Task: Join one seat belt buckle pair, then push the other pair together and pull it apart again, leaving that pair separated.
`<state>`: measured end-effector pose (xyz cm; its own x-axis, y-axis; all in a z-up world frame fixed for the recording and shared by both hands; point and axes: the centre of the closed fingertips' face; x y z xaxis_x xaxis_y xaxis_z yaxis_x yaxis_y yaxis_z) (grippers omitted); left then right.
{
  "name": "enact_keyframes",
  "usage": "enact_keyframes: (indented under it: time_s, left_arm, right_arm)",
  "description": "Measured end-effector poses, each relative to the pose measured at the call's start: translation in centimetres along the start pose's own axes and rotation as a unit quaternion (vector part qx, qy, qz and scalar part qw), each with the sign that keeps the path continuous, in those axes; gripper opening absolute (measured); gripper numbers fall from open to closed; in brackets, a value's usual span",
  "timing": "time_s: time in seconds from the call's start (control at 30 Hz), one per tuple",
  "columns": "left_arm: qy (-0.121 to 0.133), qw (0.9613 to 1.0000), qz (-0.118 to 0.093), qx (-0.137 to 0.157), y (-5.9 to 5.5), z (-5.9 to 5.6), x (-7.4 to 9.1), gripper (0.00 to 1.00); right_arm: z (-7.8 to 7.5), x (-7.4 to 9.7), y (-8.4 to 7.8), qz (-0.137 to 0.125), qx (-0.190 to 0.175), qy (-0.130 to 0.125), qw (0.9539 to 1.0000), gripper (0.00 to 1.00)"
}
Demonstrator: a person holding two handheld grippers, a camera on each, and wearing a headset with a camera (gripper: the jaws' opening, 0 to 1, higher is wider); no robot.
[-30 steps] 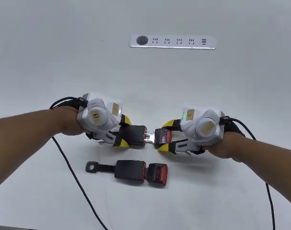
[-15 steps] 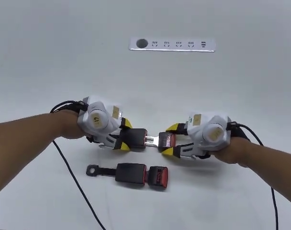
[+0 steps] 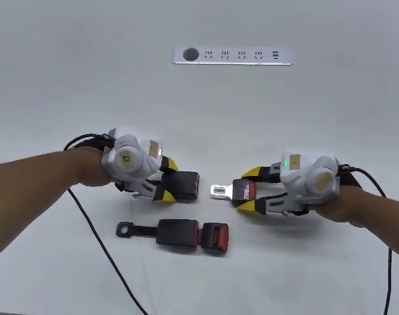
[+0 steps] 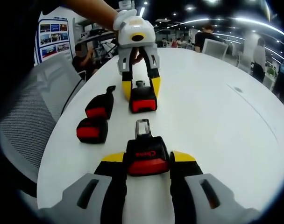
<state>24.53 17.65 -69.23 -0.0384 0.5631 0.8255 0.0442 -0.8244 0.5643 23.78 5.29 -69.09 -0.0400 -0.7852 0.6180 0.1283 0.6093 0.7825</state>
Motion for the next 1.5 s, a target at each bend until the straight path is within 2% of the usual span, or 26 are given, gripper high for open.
enact_keyframes:
  time_s: [0.07,0.1,0.37,0.53,0.97,1.5]
  left_arm:
    - [-0.001,1.0,-0.003,-0.002,0.0,0.0,0.0,0.34]
    - [-0.001,1.0,-0.004,-0.002,0.0,0.0,0.0,0.34]
    - [-0.006,0.9999,-0.011,-0.003,0.1,-0.1,-0.1,0.34]
    - [-0.005,0.9999,-0.013,0.0,0.2,-0.2,0.0,0.34]
    - [-0.004,0.9999,-0.01,0.007,0.2,-0.2,0.0,0.34]
    - [-0.002,1.0,-0.005,0.008,0.2,-0.1,0.0,0.34]
  right_arm:
    - [-0.5,0.3,-0.6,0.002,-0.004,-0.009,1.0,0.35]
    - [-0.4,0.4,-0.5,0.0,-0.003,-0.004,1.0,0.35]
    - [-1.0,2.5,-2.0,0.004,-0.016,-0.014,0.9998,0.35]
    - [-1.0,3.2,-2.6,0.005,-0.018,-0.014,0.9997,0.35]
    - [-0.5,5.1,-3.6,0.012,-0.024,-0.008,0.9996,0.35]
    - [-0.1,6.1,-3.7,0.011,-0.023,-0.009,0.9996,0.35]
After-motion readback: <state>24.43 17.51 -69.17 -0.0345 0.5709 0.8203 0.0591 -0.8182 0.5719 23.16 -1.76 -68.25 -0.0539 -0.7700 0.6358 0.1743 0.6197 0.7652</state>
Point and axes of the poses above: the centre of the closed fingertips' face, and the gripper's own axes: x roughly backward along the fingers, z roughly to its left, y roughly out of its top, and after that the axes turned 2 degrees about y, right-handed
